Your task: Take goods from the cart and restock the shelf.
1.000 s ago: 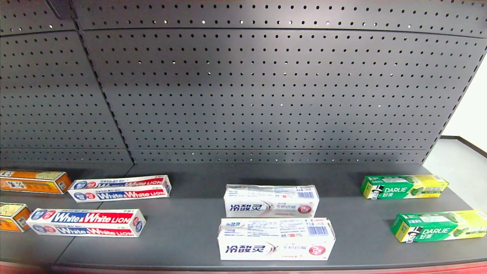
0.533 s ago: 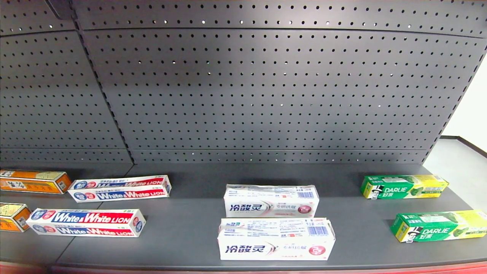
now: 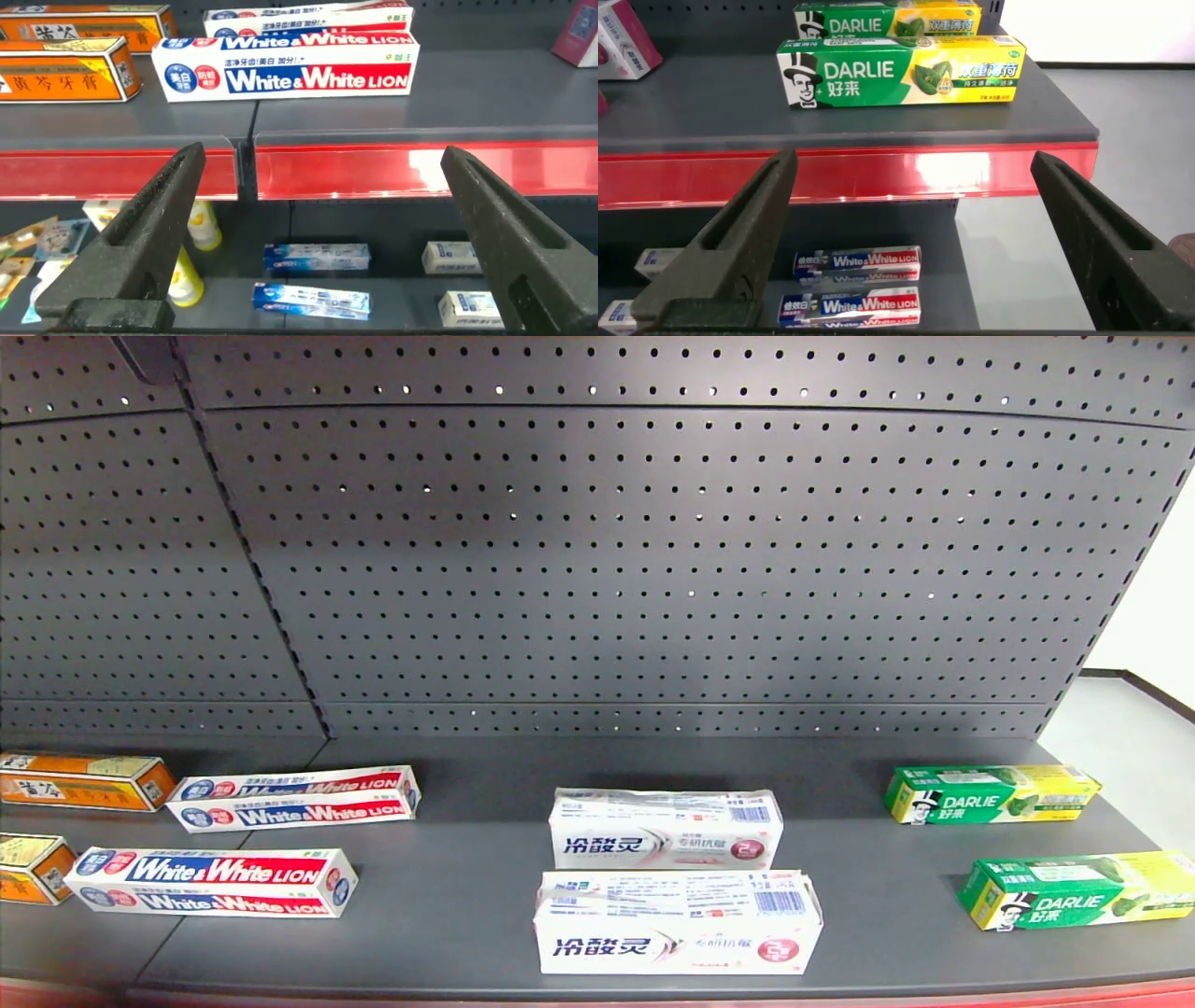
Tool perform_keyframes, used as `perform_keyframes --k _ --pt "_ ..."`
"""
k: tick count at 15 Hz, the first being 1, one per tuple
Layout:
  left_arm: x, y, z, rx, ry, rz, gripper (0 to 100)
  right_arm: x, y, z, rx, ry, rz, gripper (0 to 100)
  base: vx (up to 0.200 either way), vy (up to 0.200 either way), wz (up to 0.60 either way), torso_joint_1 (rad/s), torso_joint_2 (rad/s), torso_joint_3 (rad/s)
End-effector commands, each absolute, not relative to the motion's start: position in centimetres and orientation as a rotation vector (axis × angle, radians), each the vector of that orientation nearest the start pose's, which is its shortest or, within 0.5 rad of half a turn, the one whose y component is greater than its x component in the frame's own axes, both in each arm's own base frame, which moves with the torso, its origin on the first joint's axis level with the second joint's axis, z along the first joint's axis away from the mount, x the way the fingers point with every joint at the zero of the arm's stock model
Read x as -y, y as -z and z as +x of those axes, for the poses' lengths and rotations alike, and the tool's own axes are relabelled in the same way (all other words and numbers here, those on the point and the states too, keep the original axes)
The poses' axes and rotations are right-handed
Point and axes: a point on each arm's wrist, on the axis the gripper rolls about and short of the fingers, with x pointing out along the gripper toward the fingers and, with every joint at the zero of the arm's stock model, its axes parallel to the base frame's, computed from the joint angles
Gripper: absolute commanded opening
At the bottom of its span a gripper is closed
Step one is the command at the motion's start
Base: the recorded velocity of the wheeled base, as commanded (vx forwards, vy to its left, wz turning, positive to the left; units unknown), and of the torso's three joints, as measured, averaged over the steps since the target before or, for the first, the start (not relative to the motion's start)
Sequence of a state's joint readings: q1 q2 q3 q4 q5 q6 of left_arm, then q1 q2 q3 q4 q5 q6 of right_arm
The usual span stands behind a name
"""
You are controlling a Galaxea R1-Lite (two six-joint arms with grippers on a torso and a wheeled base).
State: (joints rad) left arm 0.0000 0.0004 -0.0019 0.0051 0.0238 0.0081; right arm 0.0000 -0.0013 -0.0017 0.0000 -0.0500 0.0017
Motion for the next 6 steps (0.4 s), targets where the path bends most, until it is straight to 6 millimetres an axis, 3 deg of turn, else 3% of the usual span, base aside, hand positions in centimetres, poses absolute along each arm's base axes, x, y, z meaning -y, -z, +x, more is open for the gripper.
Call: perform_keyframes --k 1,6 --pt "-0.06 -7.54 -2.29 -0.003 -0.025 0.008 100 0.11 -7.59 -2.29 0.002 0.051 0.002 100 0.000 0.000 0.00 0.000 0.00 0.000" --pt "-0.06 -7.54 -2.29 -0.003 -0.025 0.008 100 0.11 -7.59 -2.29 0.002 0.052 0.003 100 0.000 0.000 0.00 0.000 0.00 0.000"
